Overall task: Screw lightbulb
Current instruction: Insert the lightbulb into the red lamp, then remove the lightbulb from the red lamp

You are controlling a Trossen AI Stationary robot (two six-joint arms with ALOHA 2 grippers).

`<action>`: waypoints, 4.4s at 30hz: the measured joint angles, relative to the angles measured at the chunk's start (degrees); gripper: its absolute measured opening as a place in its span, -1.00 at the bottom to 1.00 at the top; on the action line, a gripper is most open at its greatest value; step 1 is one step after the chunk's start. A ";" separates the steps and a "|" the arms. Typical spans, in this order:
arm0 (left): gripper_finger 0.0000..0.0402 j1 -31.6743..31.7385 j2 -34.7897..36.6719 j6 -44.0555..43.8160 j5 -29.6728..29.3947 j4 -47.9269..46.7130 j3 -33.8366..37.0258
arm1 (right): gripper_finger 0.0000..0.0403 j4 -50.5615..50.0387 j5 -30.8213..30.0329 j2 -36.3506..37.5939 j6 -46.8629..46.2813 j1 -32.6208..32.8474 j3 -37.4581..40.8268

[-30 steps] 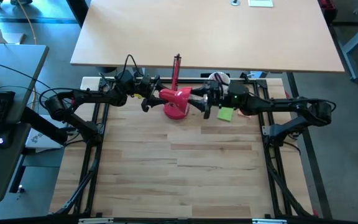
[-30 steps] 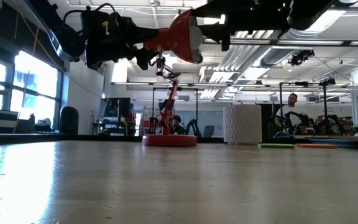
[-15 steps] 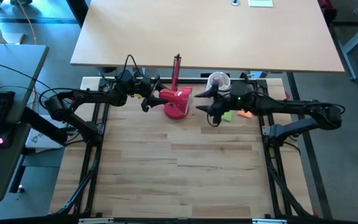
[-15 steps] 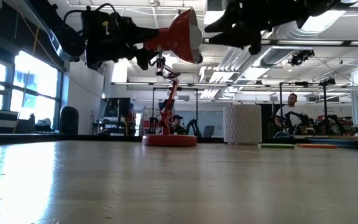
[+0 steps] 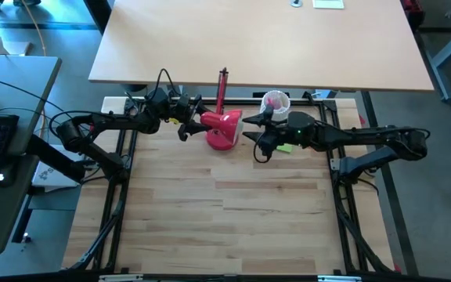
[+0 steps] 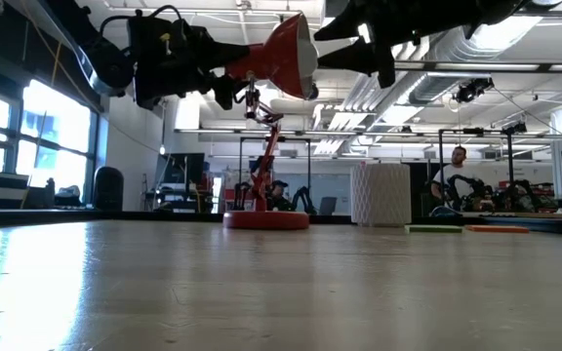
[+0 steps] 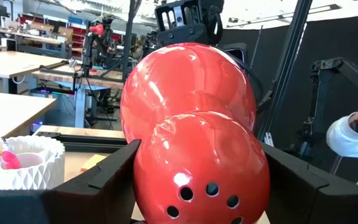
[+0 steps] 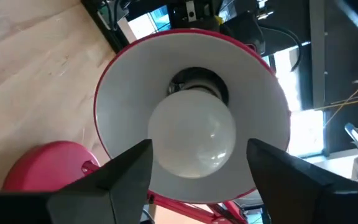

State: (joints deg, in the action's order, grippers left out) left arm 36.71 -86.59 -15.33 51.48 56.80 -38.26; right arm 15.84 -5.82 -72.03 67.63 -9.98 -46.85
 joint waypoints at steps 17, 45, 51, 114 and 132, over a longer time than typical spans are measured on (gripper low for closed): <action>0.28 0.09 0.07 -0.09 0.35 0.00 0.09 | 0.33 9.35 -0.03 -6.62 1.60 -0.13 -0.02; 0.28 0.01 0.01 0.05 -0.33 -0.04 0.04 | 0.31 18.18 10.39 -8.44 -73.95 -6.08 0.00; 0.28 -0.13 -0.04 0.20 -0.23 -0.10 -0.04 | 0.31 20.80 17.45 -8.28 -80.48 -8.23 -0.02; 0.28 -3.35 -0.15 -3.52 14.72 -1.11 -3.83 | 0.25 -17.63 7.32 19.20 -53.42 0.76 -0.04; 0.28 -7.67 -5.86 -5.65 11.94 -0.17 -6.19 | 0.25 -14.67 -0.53 14.44 -65.46 14.80 8.46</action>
State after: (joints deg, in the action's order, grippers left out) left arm 29.04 -92.45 -20.98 63.42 56.62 -44.45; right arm 1.16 -6.34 -57.59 2.17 4.82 -38.39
